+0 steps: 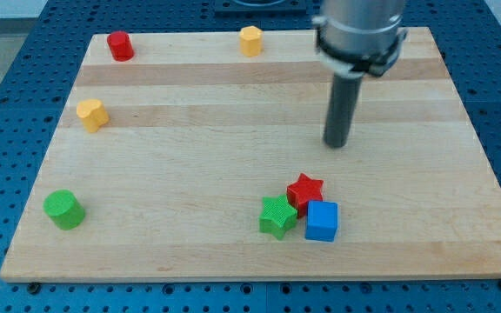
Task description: Move the blue triangle vertically to the green star
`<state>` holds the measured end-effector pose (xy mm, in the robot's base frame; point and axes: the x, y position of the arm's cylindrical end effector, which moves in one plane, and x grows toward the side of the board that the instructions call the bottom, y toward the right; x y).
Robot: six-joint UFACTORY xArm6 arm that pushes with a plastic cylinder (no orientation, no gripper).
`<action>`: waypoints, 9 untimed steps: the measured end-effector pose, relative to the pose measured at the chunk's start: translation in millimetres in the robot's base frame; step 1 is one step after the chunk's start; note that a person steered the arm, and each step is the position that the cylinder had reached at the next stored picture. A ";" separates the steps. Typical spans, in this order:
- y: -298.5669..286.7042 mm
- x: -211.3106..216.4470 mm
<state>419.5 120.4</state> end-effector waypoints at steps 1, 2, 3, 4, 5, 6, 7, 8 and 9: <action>72.1 -47.8; 134.2 -114.3; 144.0 -193.9; 123.4 -215.5; 46.9 -183.7; -39.9 -119.3; -74.9 -94.1; -60.0 -117.1; -77.3 -151.4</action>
<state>268.2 43.1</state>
